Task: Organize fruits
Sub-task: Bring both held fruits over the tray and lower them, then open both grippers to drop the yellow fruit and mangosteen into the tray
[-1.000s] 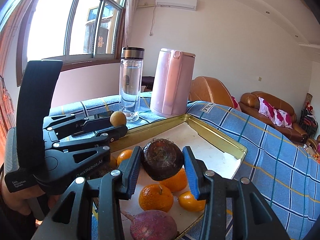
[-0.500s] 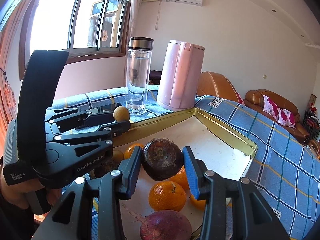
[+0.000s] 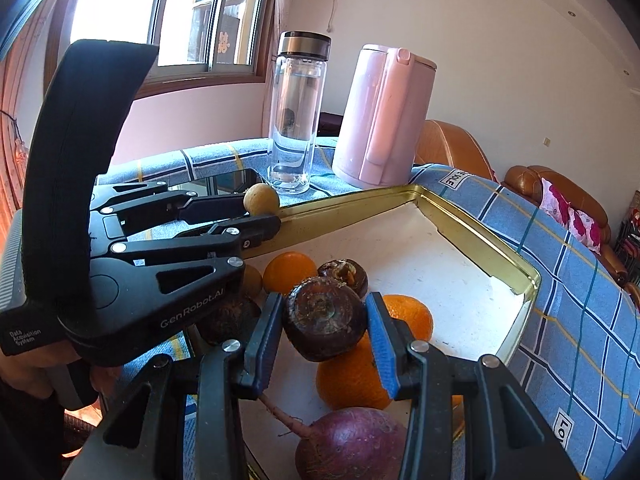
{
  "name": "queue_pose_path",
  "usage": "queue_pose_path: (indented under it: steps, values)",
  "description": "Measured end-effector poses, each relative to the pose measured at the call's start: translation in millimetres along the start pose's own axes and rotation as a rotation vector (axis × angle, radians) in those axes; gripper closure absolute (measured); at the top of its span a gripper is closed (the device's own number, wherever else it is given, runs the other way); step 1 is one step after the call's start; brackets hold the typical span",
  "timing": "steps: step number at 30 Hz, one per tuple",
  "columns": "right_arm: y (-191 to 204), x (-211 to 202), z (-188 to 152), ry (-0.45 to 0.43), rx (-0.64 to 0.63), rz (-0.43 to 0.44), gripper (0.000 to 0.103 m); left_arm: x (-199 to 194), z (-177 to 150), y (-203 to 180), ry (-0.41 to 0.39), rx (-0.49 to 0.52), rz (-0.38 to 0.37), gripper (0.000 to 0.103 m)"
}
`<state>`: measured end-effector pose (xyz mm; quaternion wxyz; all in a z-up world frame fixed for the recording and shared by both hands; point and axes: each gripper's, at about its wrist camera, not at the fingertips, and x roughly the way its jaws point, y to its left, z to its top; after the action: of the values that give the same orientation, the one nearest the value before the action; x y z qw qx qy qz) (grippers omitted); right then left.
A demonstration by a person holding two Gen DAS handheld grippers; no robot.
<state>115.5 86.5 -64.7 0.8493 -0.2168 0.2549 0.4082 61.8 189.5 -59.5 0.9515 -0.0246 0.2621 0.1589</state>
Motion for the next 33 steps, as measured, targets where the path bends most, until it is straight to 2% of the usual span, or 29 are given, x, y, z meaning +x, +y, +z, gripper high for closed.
queue_pose_path:
  steps: [3,5,7,9,11,13,15,18,22,24,26,29,33]
  values:
    - [-0.6,0.2,0.2,0.007,0.006,0.017,0.059,-1.5,-0.5,-0.3,-0.002,0.001,0.004,0.073]
    - [-0.5,0.4,-0.2,0.008,0.005,0.01,0.052,-2.9,-0.7,-2.2,-0.003,0.01,0.005,0.07]
    - [-0.9,0.1,-0.8,0.011,0.007,0.003,0.048,-5.2,-0.9,-2.6,-0.005,0.006,0.001,0.062]
    - [-0.5,-2.7,-1.7,0.003,0.007,-0.009,0.045,-9.8,-0.7,-2.5,-0.02,0.004,0.018,0.041]
    - [-1.9,-7.4,-2.8,-0.008,0.014,-0.019,0.043,-15.8,0.2,-2.6,-0.04,0.006,0.03,0.035]
    - [-4.3,-14.3,-4.3,-0.022,0.021,-0.026,0.042,-21.2,2.1,-2.9,-0.051,0.005,0.026,0.035]
    - [-8.6,-22.5,-6.3,-0.035,0.032,-0.046,0.042,-28.1,4.2,-3.0,-0.069,0.001,0.026,0.029]
    - [-19.0,-36.9,-9.1,-0.058,0.067,-0.067,0.041,-39.1,7.2,-5.9,-0.098,-0.002,0.016,0.025]
    - [-31.4,-57.6,-12.9,-0.097,0.109,-0.109,0.033,-51.0,10.2,-12.6,-0.126,0.003,0.004,0.022]
    - [-36.4,-66.3,-14.6,-0.114,0.126,-0.12,0.032,-55.8,11.2,-15.1,-0.138,-0.002,0.004,0.011]
    - [-38.7,-74.2,-17.0,-0.128,0.135,-0.136,0.031,-61.0,12.0,-18.1,-0.152,-0.007,0.001,0.007]
    - [-41.0,-84.2,-21.4,-0.151,0.148,-0.162,0.024,-66.9,14.3,-24.0,-0.16,-0.006,-0.016,0.004]
    - [-44.1,-96.1,-27.7,-0.173,0.16,-0.192,0.022,-74.8,15.1,-35.1,-0.179,0.016,-0.023,0.002]
